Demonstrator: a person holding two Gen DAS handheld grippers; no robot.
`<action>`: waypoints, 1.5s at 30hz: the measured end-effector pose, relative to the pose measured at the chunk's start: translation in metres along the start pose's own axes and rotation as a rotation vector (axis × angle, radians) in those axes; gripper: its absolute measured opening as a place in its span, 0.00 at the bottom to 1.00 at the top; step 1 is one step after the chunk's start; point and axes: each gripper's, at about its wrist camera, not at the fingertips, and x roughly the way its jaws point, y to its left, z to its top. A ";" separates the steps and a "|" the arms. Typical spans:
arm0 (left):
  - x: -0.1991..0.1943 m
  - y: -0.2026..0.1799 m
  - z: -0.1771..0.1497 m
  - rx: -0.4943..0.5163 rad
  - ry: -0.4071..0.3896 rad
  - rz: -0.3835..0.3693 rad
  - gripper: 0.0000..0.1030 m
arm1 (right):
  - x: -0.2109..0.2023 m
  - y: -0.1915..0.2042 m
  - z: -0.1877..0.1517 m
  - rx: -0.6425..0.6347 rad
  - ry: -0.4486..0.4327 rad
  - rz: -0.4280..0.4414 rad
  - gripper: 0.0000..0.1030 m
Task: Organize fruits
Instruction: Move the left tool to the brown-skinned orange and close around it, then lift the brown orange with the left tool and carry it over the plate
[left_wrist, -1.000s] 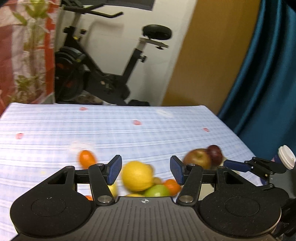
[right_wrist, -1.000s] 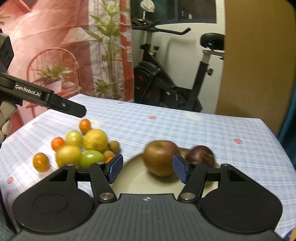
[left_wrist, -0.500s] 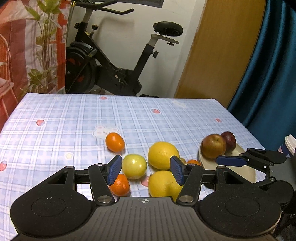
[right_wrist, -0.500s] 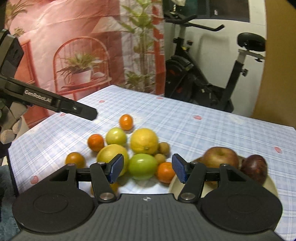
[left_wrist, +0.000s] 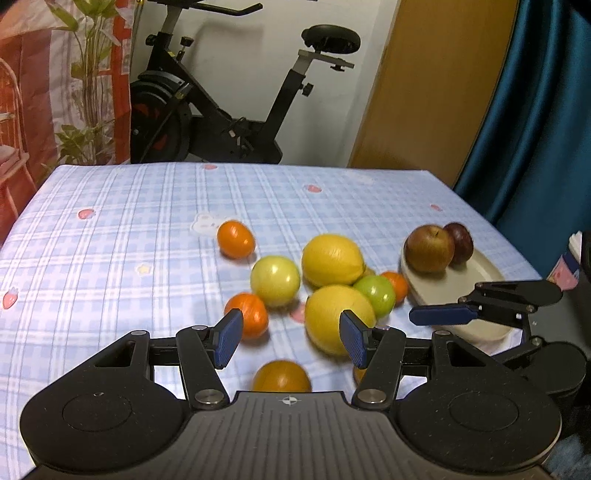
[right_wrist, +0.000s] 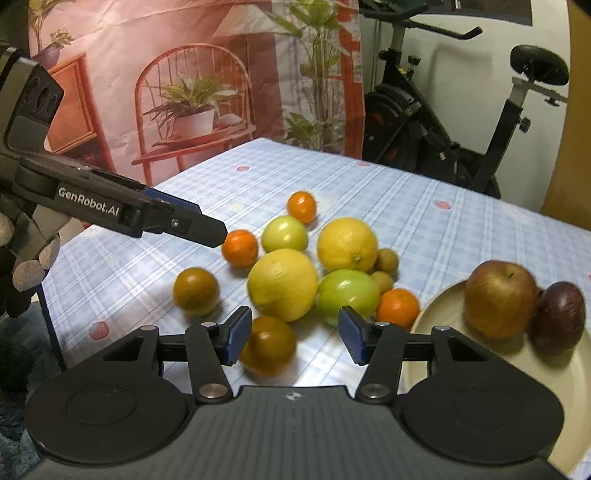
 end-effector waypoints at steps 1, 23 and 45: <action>0.001 0.000 -0.002 0.001 0.004 0.004 0.58 | 0.002 0.001 -0.001 0.001 0.005 0.007 0.54; 0.021 0.007 -0.033 -0.035 0.078 0.017 0.44 | 0.029 0.008 -0.008 -0.005 0.080 0.065 0.46; -0.003 -0.026 -0.014 -0.061 0.001 0.025 0.43 | -0.005 -0.005 -0.007 0.019 -0.023 0.054 0.46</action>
